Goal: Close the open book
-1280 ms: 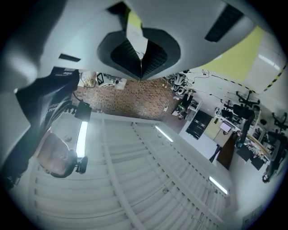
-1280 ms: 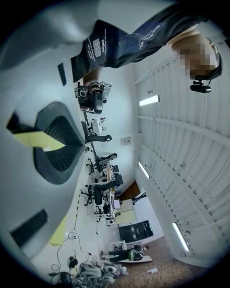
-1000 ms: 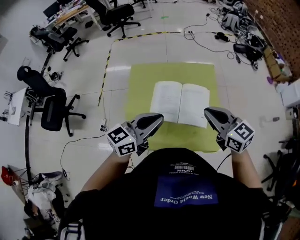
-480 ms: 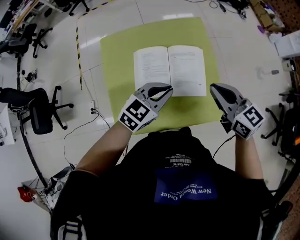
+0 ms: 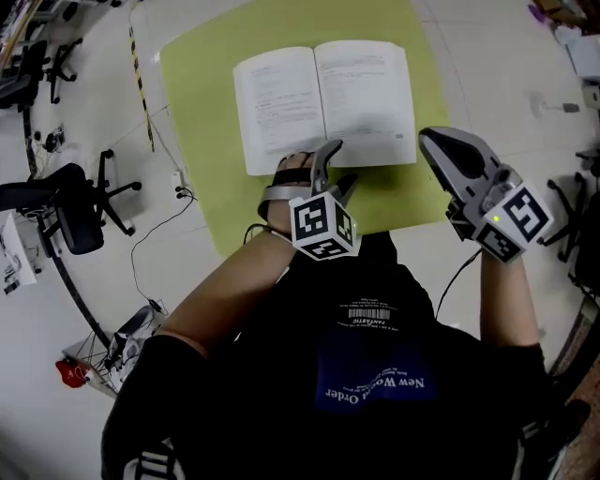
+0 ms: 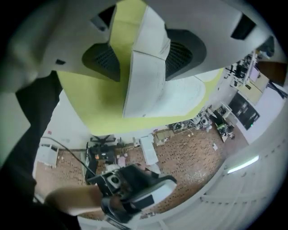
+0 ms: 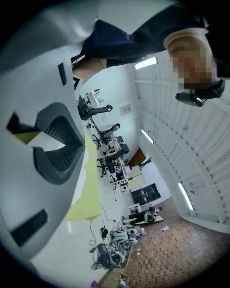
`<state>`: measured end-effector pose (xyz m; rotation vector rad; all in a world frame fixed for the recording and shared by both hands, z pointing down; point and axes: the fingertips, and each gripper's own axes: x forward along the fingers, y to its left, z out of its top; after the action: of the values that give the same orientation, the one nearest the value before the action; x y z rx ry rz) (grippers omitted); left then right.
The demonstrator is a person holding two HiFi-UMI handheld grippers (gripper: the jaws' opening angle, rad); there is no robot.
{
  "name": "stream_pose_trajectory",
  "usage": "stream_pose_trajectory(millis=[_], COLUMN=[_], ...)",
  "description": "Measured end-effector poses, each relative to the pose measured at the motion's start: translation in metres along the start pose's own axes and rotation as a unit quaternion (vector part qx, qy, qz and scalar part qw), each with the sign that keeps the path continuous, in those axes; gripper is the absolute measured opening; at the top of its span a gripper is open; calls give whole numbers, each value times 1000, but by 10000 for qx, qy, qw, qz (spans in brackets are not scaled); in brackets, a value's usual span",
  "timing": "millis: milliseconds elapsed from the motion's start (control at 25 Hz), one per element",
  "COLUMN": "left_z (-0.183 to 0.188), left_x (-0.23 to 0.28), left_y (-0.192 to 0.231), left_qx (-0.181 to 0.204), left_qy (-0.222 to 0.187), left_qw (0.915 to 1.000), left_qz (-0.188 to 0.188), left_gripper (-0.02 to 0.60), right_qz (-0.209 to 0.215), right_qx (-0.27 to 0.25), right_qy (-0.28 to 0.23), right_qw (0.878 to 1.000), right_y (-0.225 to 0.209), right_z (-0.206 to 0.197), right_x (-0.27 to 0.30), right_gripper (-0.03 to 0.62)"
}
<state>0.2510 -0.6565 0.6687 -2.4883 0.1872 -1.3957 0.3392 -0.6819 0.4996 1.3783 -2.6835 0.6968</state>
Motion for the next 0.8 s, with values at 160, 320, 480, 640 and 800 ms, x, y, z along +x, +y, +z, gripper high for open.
stream_pose_trajectory(millis=[160,320,480,640,800], left_z=[-2,-1,7,16,16], left_x=[22,30,28,28,37], left_y=[0,0,-1,-1,-6], left_qx=[562,881,1182,1303,1489], left_qy=[275,378,317,351,467], left_qw=[9950,9892,9823,9793,9763], left_qz=[772,1111,1421,1510,1499], left_gripper=[305,305,305,305,305], right_qz=[64,109,114,80,3], right_qx=[-15,157,230,260,310], right_qy=[19,77,104,85,134], right_qw=[10000,9998,9996,9996,9994], right_y=[-6,-5,-4,1,2], right_z=[-17,-40,-52,-53,-60], right_x=[-4,-10,-20,-31,-41], right_gripper=[-15,-15,-15,-15,-15])
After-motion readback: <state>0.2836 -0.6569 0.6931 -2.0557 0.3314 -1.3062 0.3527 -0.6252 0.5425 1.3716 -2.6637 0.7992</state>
